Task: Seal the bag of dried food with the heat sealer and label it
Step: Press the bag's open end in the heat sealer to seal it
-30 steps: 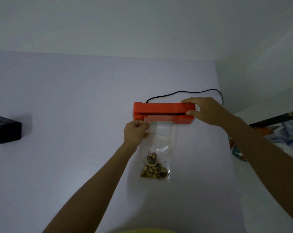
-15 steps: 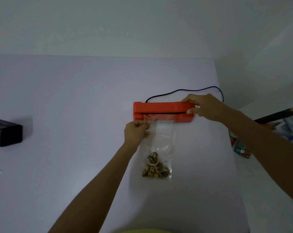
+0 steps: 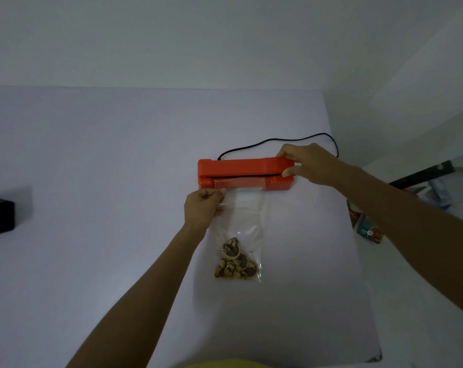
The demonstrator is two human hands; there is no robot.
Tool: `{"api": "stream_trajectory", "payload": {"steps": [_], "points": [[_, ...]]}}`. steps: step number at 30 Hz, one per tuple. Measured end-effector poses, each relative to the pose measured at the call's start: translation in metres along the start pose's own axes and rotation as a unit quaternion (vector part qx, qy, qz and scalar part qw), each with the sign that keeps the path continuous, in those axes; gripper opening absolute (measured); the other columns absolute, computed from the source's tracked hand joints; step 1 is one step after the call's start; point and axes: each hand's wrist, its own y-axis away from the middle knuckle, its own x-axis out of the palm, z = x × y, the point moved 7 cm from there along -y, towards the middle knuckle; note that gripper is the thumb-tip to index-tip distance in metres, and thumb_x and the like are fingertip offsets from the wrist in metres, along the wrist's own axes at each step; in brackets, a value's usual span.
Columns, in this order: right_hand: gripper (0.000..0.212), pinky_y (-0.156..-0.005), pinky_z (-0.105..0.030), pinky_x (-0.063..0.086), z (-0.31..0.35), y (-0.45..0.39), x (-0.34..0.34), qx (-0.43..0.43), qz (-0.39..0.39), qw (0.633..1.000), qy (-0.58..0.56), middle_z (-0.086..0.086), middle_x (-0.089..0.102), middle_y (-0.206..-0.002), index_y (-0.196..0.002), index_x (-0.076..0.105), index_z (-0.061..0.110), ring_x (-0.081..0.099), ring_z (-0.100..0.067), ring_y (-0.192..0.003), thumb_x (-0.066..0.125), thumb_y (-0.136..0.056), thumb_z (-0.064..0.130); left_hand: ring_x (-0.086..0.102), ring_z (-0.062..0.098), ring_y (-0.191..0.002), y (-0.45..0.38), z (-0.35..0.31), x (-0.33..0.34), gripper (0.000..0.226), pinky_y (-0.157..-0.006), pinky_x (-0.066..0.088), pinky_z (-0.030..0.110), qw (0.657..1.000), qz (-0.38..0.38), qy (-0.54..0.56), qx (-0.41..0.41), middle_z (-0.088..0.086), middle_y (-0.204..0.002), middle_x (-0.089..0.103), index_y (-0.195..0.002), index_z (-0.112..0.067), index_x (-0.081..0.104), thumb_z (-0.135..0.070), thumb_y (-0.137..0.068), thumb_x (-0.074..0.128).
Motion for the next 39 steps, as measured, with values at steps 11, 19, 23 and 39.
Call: {"api": "stream_trajectory", "payload": {"steps": [11, 19, 23, 39], "points": [[0.036, -0.087, -0.044, 0.051, 0.002, -0.001, -0.002, 0.005, 0.006, 1.000, 0.018, -0.006, 0.068, -0.101, -0.111, 0.058, 0.017, 0.062, -0.024, -0.096, 0.076, -0.080, 0.022, 0.067, 0.015, -0.070, 0.001, -0.002, 0.000, 0.013, -0.063, 0.058, 0.025, 1.000, 0.009, -0.004, 0.010, 0.003, -0.082, 0.069, -0.087, -0.008, 0.070, -0.021, -0.086, 0.069], [0.034, -0.088, -0.045, 0.051, 0.002, -0.001, -0.003, 0.005, 0.005, 1.000, 0.016, -0.007, 0.068, -0.101, -0.108, 0.058, 0.018, 0.062, -0.025, -0.097, 0.076, -0.079, 0.022, 0.067, 0.017, -0.071, 0.001, -0.003, 0.000, 0.010, -0.064, 0.058, 0.025, 1.000, 0.009, -0.004, 0.010, 0.005, -0.084, 0.069, -0.088, -0.009, 0.070, -0.019, -0.087, 0.068], [0.033, -0.087, -0.045, 0.052, 0.001, -0.001, -0.003, 0.000, 0.002, 1.000, 0.017, -0.004, 0.068, -0.097, -0.106, 0.058, 0.019, 0.063, -0.023, -0.093, 0.076, -0.079, 0.022, 0.067, 0.018, -0.071, 0.002, -0.004, 0.000, 0.010, -0.063, 0.059, 0.025, 1.000, 0.011, -0.002, 0.010, 0.007, -0.084, 0.069, -0.086, -0.009, 0.070, -0.019, -0.087, 0.068], [0.036, -0.076, -0.032, 0.048, 0.020, -0.002, -0.011, -0.009, 0.033, 0.992, 0.125, -0.002, 0.067, -0.100, -0.112, 0.060, 0.018, 0.060, -0.017, -0.087, 0.074, -0.080, 0.027, 0.066, 0.016, -0.069, 0.003, -0.008, -0.001, 0.013, -0.058, 0.055, 0.020, 1.000, 0.027, -0.006, 0.006, 0.011, -0.087, 0.070, -0.091, -0.004, 0.070, -0.016, -0.088, 0.066]]}}
